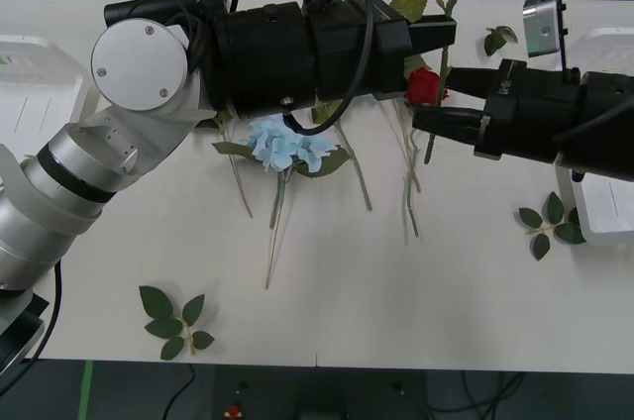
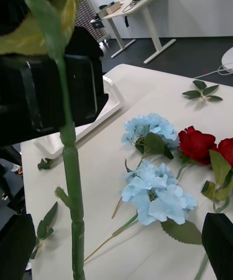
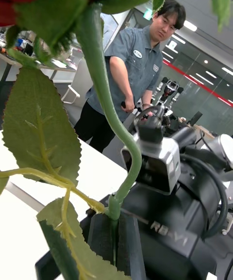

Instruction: Place the red flowers into the right box and the blue flowers into the left box. If a person shows an open palm, hand one flower to the person first, then continue sorting.

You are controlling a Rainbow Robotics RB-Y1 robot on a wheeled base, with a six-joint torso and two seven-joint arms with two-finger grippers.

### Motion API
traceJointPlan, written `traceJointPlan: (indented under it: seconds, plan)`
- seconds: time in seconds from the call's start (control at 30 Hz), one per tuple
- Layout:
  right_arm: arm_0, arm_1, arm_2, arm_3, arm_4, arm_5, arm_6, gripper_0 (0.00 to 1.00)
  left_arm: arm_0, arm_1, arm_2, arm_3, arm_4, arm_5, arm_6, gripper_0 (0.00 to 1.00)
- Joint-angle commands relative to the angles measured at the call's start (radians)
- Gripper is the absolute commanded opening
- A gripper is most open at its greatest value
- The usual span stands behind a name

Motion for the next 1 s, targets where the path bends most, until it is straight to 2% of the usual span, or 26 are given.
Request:
traceJointPlan:
  seconds: [0.03,0.07,0.1,0.13,0.17,1.0]
  plan:
    - [-0.04,-0.045,0.019,-0.008,-0.009,-0.015,0.03,1.0,-0.045,-0.021,0.0,-0.003,0.025,-0.016,0.044,0.0]
    - [-0.04,-0.045,0.02,-0.008,-0.012,-0.017,0.032,1.0,-0.045,-0.023,0.0,-0.002,0.027,-0.016,0.044,0.0]
    - [-0.042,-0.045,0.02,-0.008,-0.013,-0.017,0.032,0.78,-0.045,-0.023,0.0,-0.002,0.028,-0.016,0.044,0.0]
    - [-0.043,-0.045,0.022,-0.008,-0.021,-0.017,0.032,0.22,-0.044,-0.021,0.0,0.002,0.034,-0.016,0.044,0.0]
    - [-0.043,-0.045,0.022,-0.008,-0.026,-0.017,0.032,0.0,-0.044,-0.021,0.0,0.003,0.034,-0.014,0.044,0.0]
    - [-0.043,-0.042,0.022,-0.007,-0.058,-0.017,0.042,0.0,-0.044,-0.021,0.0,0.005,0.036,-0.016,0.044,0.0]
